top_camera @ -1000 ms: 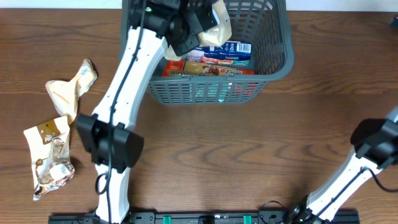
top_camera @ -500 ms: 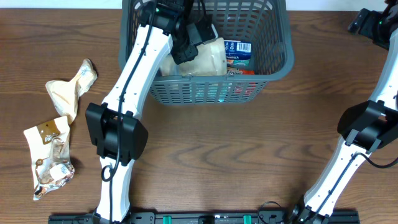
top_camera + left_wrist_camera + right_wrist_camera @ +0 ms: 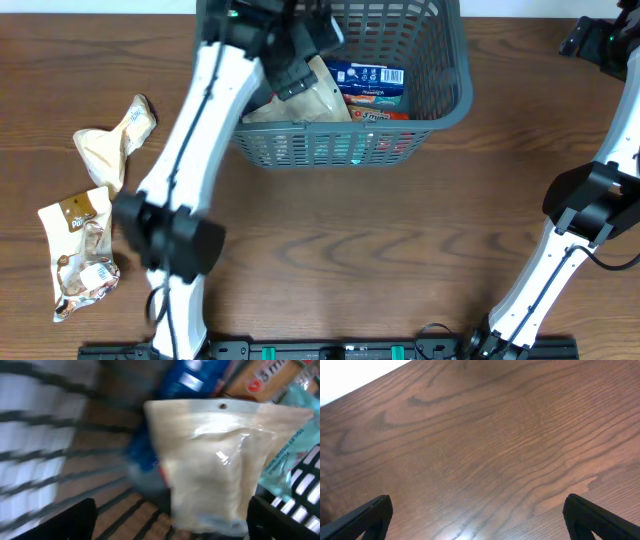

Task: Pack container
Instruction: 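Release the pouch and withdraw the left gripper to the left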

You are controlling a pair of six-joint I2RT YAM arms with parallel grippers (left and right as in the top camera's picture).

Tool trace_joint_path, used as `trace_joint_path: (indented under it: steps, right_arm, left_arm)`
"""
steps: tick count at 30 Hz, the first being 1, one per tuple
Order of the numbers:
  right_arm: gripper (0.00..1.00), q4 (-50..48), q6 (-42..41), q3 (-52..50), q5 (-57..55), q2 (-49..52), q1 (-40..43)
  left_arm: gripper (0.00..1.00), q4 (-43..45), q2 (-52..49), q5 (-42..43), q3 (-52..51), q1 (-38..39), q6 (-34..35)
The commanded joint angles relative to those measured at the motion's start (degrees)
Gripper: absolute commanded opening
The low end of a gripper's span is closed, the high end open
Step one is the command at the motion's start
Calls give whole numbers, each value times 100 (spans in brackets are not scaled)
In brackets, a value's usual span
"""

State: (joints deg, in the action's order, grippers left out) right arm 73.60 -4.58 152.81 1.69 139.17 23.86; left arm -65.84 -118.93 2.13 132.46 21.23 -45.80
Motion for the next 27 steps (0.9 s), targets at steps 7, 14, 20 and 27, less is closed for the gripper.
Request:
trace_joint_path:
  steps: [7,14,20,27]
  right_arm:
    - [99,52,507,9,26,26,-278]
    - [99,44,483,-4,26,66,-623]
    - [99,37,485,-17,24,138,-807]
    - [99,68,487,-79,22,157,-815]
  left_arm:
    - [92,-1259,1926,-1040,181,-925,2514]
    - [93,-2291,2197,-1036,179,-1808,3010]
    - [93,-2441,2199,-1054,175,-2135,3093]
    - [94,-2524,2181,-1224,83,-2730,3501]
